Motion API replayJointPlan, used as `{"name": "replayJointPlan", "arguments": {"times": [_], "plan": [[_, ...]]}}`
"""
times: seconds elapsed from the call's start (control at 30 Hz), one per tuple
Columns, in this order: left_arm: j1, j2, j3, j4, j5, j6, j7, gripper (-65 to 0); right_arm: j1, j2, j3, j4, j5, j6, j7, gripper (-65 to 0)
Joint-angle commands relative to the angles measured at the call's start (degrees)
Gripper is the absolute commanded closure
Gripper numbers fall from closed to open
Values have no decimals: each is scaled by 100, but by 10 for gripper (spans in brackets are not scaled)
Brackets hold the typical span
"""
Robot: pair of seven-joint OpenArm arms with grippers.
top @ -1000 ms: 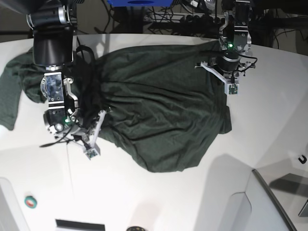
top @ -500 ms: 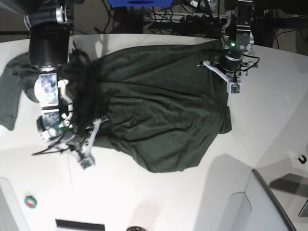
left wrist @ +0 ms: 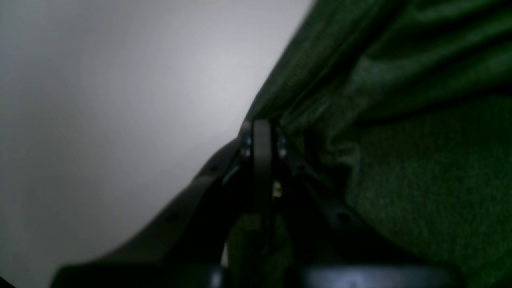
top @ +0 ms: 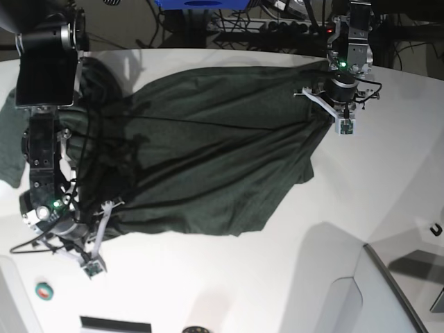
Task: Layout the t-shirt on the table in an organized manner, then fold the t-shirt properly
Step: 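Drag the held shirt fabric with the right gripper away from the left gripper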
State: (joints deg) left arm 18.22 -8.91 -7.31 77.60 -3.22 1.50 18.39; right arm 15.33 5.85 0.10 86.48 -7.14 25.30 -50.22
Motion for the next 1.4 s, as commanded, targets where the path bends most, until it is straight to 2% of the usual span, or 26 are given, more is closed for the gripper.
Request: {"name": "replayJointPlan", "arguments": {"times": [0.0,0.4,0.5,0.57,0.63,0.8,0.97,1.1,1.17,1.23,1.3,1.37], "plan": [[99,-19,-3,-72,45,22,548,0,177,105,21,157,32,-46,121,-6],[99,-28,-3,-81,45,22,548,0,616,387,12,165,-117,-46,94,-6],[125,-28,-3,-72,45,22,548,0,546,369,3,403,-258,-29,-214,-2],[125,-28,-12,-37,45,22,548,0,265,334,-14,746,-258,-29,-319,-2],[108,-2,-12,-28,45,22,548,0,-166,79,-23,1273,-258,-20,-345,-2],[82,16,-3,-20,10,22,548,0,-1511,-325,-243,2460,-275,-20,-345,-2],[99,16,-3,-20,10,22,548,0,-2874,-369,-788,2469,-258,-20,-319,-3],[108,16,-3,-20,28,22,556,0,-3296,-378,-1245,2319,-258,-38,-328,-12],[99,16,-3,-11,10,22,565,0,-3322,-378,-1289,2337,-258,-46,-354,-81],[99,16,6,-11,10,22,565,0,-3287,-378,-1289,2486,-284,-46,-451,-204],[108,16,6,-11,10,22,565,0,-3226,-378,-1289,2689,-284,-46,-548,-300],[117,16,6,-11,10,22,565,0,-3015,-378,-1280,2715,-284,-46,-609,-344]]}}
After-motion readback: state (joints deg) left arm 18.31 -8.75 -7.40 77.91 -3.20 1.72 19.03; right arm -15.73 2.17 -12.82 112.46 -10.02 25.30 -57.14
